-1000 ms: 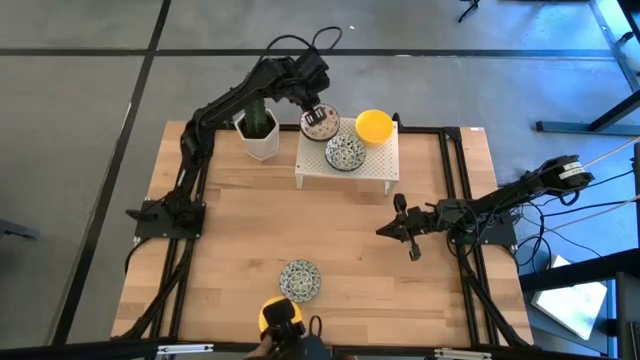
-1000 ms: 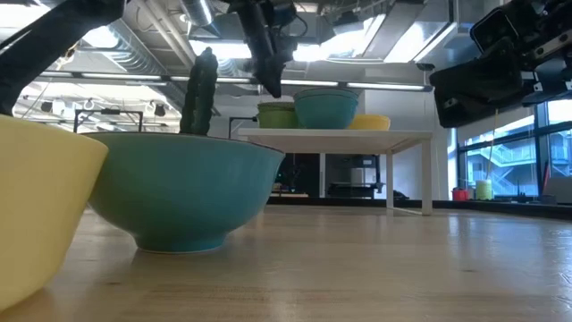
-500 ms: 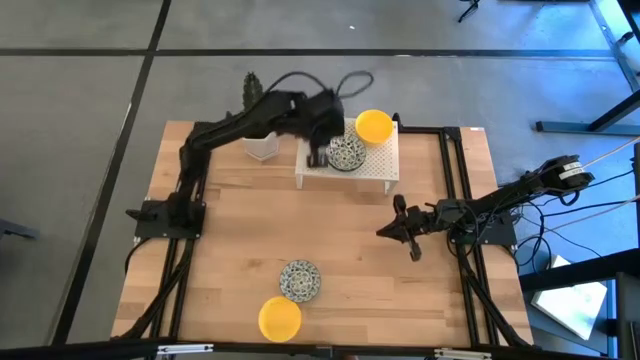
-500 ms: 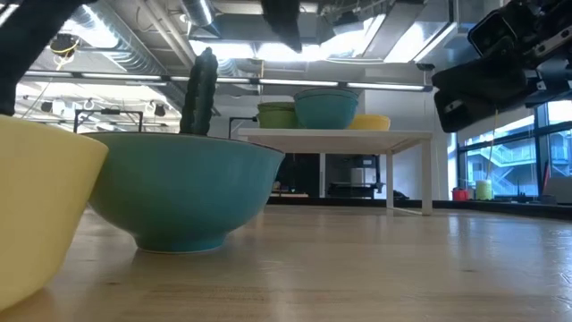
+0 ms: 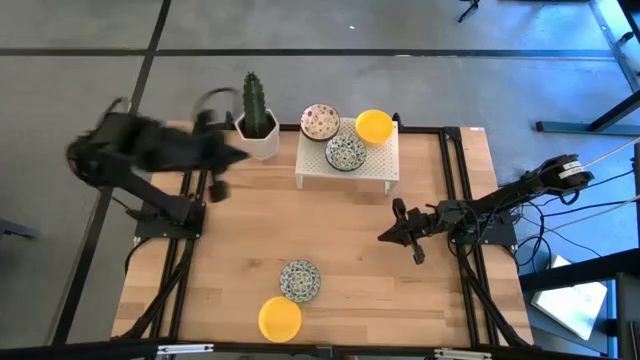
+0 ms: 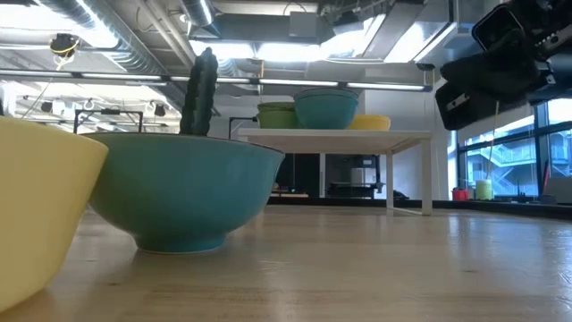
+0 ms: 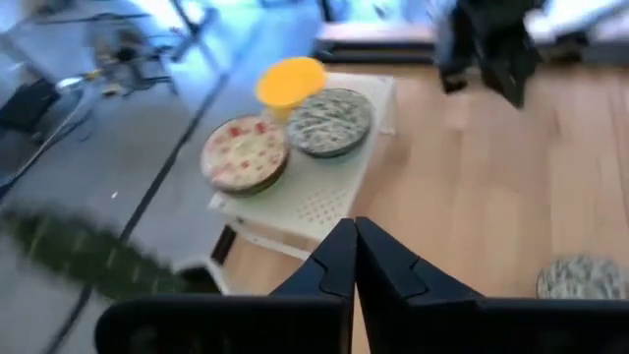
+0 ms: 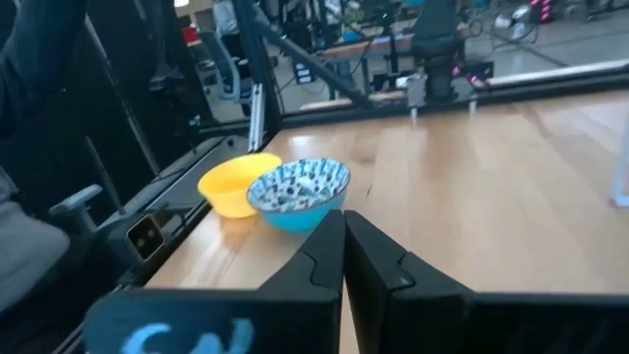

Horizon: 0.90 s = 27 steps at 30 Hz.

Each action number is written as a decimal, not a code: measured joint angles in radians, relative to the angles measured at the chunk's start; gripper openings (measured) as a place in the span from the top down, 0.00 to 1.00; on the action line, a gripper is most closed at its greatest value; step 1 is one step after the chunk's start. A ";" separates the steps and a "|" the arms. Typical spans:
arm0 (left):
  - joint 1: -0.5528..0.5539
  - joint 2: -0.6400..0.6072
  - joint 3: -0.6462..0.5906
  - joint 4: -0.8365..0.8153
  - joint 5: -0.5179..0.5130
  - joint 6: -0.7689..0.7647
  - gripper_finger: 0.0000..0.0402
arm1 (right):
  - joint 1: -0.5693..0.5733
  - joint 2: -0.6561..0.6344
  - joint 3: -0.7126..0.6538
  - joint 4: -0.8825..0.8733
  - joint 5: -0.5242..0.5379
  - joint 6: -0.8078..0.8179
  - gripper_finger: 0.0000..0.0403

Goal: Pick & Place Mini bowls
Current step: Stack the red patterned bowl on the red patterned bowls on the shelf

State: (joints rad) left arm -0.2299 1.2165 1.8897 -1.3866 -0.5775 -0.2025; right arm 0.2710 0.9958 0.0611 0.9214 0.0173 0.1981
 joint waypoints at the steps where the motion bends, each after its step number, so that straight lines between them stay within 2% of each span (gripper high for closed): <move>1: -0.046 -0.069 -0.079 0.021 -0.064 -0.070 0.99 | 0.000 0.000 0.004 0.000 0.012 -0.001 0.98; 4: -0.167 -0.255 -0.341 0.120 -0.243 -0.282 0.99 | -0.001 0.000 0.033 -0.003 0.041 -0.012 0.98; 7: -0.265 -0.403 -0.662 0.343 -0.294 -0.375 0.99 | -0.007 0.000 0.095 -0.046 0.042 -0.037 0.98; 9: -0.329 -0.454 -0.922 0.625 -0.285 -0.321 0.99 | -0.024 0.000 0.181 -0.138 0.005 -0.034 0.98; 11: -0.377 -0.466 -1.162 0.973 -0.265 -0.202 0.99 | -0.050 0.000 0.294 -0.299 -0.018 -0.039 0.98; 15: -0.432 -0.445 -1.539 1.761 -0.204 0.059 0.99 | -0.105 0.018 0.549 -0.649 0.069 -0.118 0.98; 17: -0.446 -0.408 -1.685 2.076 -0.203 0.139 1.00 | -0.143 0.034 0.670 -0.778 0.094 -0.172 0.98; 19: -0.444 -0.375 -1.788 2.337 -0.228 0.235 1.00 | -0.186 0.054 0.785 -0.882 0.096 -0.212 0.98; 21: -0.431 -0.379 -1.837 2.500 -0.240 0.296 1.00 | -0.229 0.079 0.889 -0.966 0.096 -0.241 0.98; 24: -0.418 -0.422 -1.843 2.540 -0.219 0.403 0.99 | -0.309 0.127 1.018 -1.082 0.088 -0.258 0.98; 27: -0.408 -0.455 -1.812 2.481 -0.217 0.473 1.00 | -0.411 0.210 1.137 -1.207 -0.005 -0.262 0.99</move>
State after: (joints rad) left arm -0.6376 0.7611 0.0775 1.0947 -0.7940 0.2701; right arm -0.1395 1.2054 1.1986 -0.2854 0.0119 -0.0637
